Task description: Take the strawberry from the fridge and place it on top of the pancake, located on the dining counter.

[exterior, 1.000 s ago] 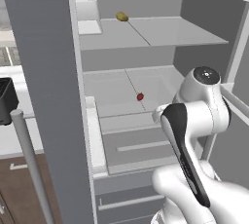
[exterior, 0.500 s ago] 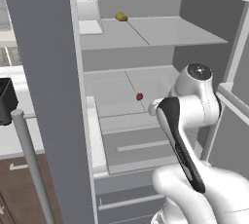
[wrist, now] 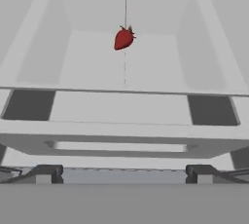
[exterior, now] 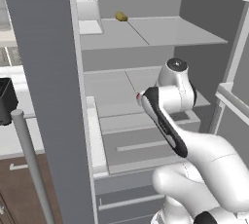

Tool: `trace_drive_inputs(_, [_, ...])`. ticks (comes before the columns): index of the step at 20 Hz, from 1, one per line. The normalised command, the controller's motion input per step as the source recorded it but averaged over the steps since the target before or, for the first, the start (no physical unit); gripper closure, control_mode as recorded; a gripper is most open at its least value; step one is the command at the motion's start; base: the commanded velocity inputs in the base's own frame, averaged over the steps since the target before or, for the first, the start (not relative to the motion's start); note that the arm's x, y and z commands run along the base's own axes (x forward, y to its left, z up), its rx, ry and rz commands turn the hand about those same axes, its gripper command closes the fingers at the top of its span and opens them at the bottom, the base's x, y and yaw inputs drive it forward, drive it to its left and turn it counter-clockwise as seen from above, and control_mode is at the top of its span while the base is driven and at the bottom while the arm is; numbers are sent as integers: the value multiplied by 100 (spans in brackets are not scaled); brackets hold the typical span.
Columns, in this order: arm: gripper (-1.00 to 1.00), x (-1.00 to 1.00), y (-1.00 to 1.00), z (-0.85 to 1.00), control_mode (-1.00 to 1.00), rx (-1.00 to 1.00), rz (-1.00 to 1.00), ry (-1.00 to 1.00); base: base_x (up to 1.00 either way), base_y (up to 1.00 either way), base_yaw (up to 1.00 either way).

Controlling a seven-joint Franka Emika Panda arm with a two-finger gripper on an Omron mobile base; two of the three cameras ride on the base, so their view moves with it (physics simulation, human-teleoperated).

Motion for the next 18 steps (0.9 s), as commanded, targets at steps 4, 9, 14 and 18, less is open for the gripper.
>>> trace_drive_inputs(4, [-100,36,1,-9,-100,0,0,7,0,0,0])
trace_drive_inputs(9, [-100,50,0,-19,-100,0,-1,1,0,0,0])
trace_drive_inputs(14, [-100,47,-1,-26,-100,0,0,-3,0,0,0])
trace_drive_inputs(18, [-100,41,0,-37,-100,0,0,0,0,0,0])
